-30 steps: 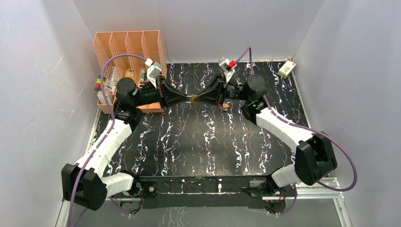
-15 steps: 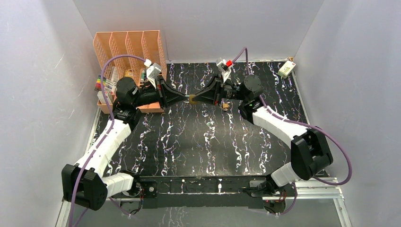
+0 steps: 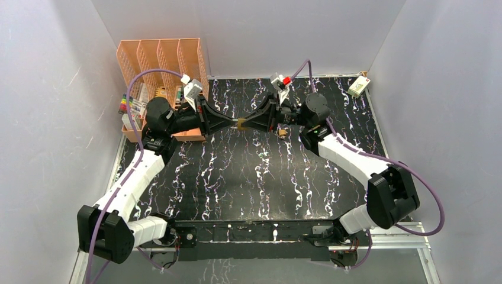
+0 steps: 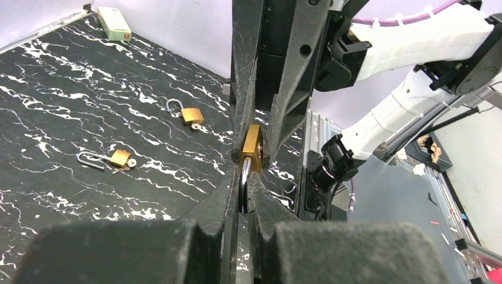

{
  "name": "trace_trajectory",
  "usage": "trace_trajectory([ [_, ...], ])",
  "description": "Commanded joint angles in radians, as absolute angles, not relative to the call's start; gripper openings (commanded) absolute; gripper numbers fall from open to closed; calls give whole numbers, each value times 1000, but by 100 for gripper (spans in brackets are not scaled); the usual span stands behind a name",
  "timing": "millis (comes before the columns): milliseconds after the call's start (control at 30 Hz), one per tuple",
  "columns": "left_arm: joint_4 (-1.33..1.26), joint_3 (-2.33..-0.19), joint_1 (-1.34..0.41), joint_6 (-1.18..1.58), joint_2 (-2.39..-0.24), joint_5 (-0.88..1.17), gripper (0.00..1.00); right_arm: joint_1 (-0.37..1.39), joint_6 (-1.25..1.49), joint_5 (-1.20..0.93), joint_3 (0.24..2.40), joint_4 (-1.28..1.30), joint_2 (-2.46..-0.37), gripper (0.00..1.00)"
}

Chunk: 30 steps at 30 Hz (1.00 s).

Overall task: Lock with the key
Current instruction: Lock the lock.

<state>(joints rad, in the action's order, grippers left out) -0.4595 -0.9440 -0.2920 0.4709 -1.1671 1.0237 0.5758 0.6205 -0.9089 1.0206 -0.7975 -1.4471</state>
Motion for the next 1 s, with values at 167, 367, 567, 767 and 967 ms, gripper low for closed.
trace_trajectory([
  [167, -441, -995, -297, 417, -1108, 930, 0, 502, 535, -958, 1063, -736, -1339, 52],
  [367, -422, -1019, -296, 406, -1110, 925, 0, 384, 604, -1038, 1011, -820, -1285, 63],
  [567, -467, -1026, -294, 438, -1135, 942, 0, 390, 534, -1043, 999, -735, -1277, 67],
  [767, -511, -1028, -295, 477, -1160, 954, 0, 446, 424, -994, 1036, -616, -1291, 67],
  [967, -493, -1049, -295, 482, -1170, 966, 0, 462, 414, -983, 1061, -627, -1328, 65],
])
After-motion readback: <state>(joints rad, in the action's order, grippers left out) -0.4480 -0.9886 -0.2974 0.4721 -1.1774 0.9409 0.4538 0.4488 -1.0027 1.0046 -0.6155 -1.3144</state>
